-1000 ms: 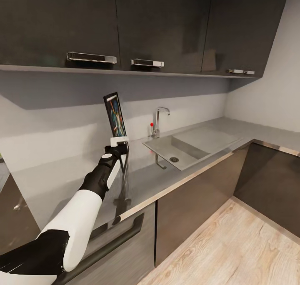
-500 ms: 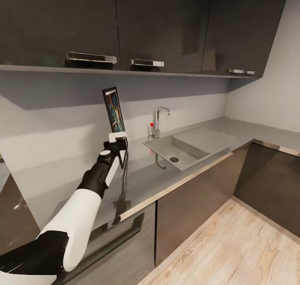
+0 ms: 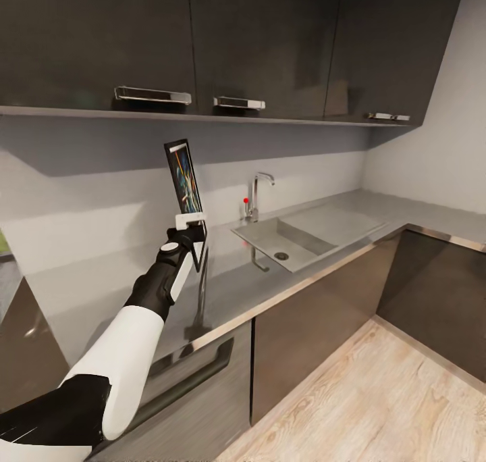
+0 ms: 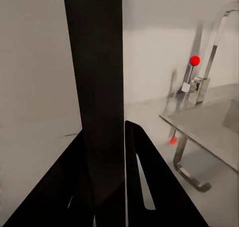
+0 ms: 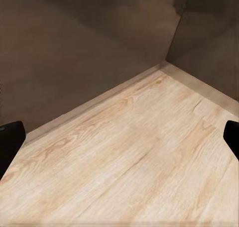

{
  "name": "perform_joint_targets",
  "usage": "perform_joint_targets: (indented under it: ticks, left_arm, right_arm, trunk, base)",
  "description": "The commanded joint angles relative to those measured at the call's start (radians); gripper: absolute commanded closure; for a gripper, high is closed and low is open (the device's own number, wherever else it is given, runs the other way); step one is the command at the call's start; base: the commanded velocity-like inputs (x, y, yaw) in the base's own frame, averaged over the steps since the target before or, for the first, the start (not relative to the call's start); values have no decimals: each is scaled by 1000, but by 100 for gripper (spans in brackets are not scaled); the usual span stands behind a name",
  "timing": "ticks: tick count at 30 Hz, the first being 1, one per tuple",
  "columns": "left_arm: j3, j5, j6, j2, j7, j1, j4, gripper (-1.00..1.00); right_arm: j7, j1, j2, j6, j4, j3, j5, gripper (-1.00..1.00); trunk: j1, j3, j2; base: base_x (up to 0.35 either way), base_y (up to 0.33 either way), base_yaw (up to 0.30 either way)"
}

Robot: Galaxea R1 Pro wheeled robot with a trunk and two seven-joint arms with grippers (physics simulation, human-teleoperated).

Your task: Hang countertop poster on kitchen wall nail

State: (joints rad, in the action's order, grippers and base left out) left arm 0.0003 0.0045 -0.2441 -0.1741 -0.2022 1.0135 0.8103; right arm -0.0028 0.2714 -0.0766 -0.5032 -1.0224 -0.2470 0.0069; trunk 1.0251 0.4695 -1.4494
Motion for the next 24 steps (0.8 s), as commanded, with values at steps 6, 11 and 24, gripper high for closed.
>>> perform_joint_targets:
  ticks: [6, 11, 24]
  left_arm:
    - [0, -1, -7, 0, -5, 0, 1, 100]
    - [0, -1, -7, 0, -5, 0, 1, 100]
    - [0, 0, -7, 0, -3, 0, 1, 100]
  right_arm:
    - [0, 0, 0, -2, -1, 0, 1, -100]
    - [0, 0, 0, -2, -1, 0, 1, -100]
    - [0, 0, -1, -2, 0, 1, 1, -100]
  trunk:
    - [0, 1, -1]
    - [0, 1, -1]
    - [0, 1, -1]
  base:
    - [-214, 0, 0]
    - [-321, 0, 0]
    - [-337, 0, 0]
